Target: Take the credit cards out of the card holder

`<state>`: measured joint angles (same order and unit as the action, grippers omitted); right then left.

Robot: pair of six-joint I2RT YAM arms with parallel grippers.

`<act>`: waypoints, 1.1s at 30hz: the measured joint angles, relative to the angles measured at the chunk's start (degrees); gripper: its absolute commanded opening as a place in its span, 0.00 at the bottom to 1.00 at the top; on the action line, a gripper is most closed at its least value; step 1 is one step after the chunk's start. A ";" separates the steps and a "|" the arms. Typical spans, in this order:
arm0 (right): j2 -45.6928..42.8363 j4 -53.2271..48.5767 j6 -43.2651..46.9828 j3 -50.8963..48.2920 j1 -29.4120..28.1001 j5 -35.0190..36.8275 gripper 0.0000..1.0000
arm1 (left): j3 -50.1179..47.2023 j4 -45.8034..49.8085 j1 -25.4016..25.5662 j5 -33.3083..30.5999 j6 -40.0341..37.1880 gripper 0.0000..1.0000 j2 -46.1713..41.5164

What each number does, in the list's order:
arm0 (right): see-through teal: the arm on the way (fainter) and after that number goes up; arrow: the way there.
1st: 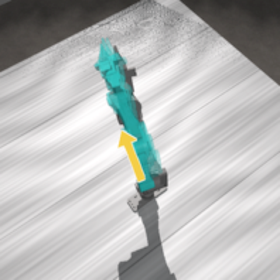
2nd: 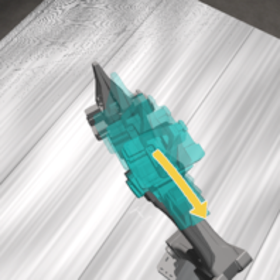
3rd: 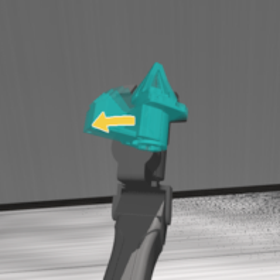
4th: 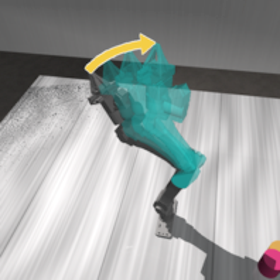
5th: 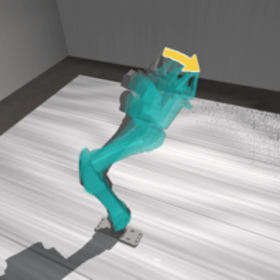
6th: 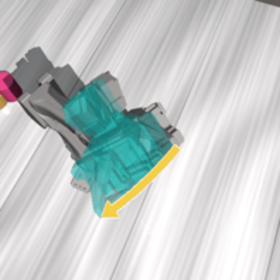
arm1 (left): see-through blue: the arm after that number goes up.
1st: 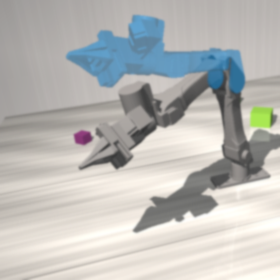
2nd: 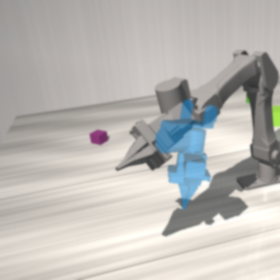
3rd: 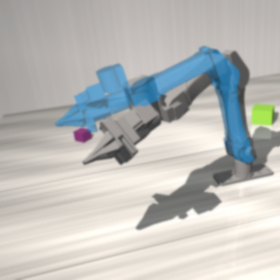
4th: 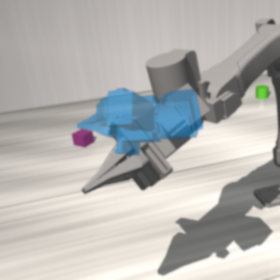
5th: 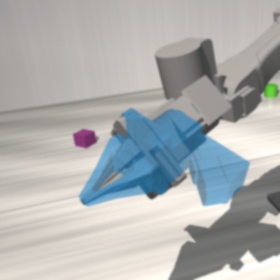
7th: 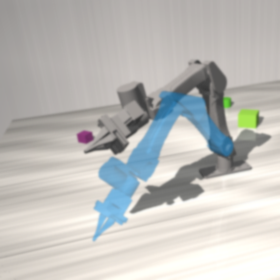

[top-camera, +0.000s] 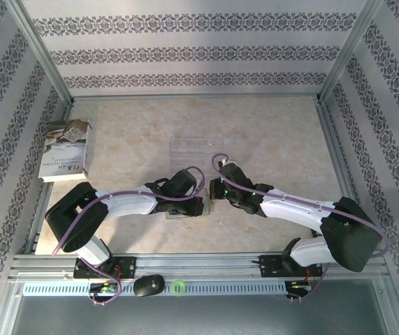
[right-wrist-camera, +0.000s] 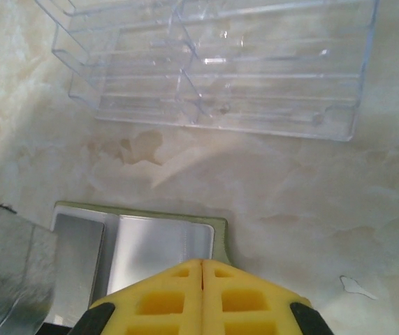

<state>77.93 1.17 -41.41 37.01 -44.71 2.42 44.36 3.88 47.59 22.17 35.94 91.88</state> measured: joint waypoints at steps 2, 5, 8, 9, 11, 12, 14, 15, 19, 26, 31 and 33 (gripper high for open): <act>1.01 0.00 0.00 0.00 0.13 -1.79 0.01 | -0.50 -0.50 0.00 0.87 -0.02 0.00 0.28; 1.73 0.63 -0.02 0.00 0.09 -3.69 0.01 | -1.66 -1.60 0.00 1.62 -0.02 0.00 0.09; 1.88 1.38 -0.04 0.00 0.09 -4.96 0.01 | -3.26 -2.29 -0.02 1.57 -0.02 0.03 -1.38; 1.92 1.57 -0.04 0.00 0.09 -5.18 0.01 | -3.74 -2.49 -0.02 1.55 -0.02 0.04 -2.19; 2.23 2.08 -0.04 0.00 0.09 -5.79 0.01 | -4.52 -3.13 -0.02 1.53 -0.02 0.06 -3.80; 2.49 2.16 -0.04 0.07 0.09 -6.19 0.01 | -4.85 -3.41 -0.02 1.53 -0.02 0.07 -4.63; 3.17 2.54 -0.02 0.13 0.09 -6.93 0.01 | -5.66 -4.00 -0.02 1.22 0.00 0.09 -6.47; 3.61 2.58 -0.02 0.35 -0.02 -7.48 0.01 | -6.19 -4.48 -0.02 1.07 0.00 0.11 -7.58; 5.11 3.65 0.68 1.49 -0.94 -9.38 0.01 | -7.78 -4.85 -0.04 -0.44 0.02 0.11 -11.85; 9.81 5.88 2.01 6.25 -4.07 -13.57 0.01 | -12.59 -4.24 -3.04 -5.18 0.52 0.15 -25.18; 13.81 6.32 2.34 7.72 -6.21 -14.58 0.00 | -14.91 -2.40 -9.84 -6.60 0.83 0.15 -28.50; 14.82 6.29 2.27 7.72 -6.47 -14.51 0.00 | -15.93 -1.75 -11.39 -6.60 0.92 0.15 -27.85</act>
<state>92.75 7.46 -39.13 44.73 -51.18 -12.10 28.42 2.13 36.21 15.57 36.86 64.03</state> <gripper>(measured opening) 0.050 0.154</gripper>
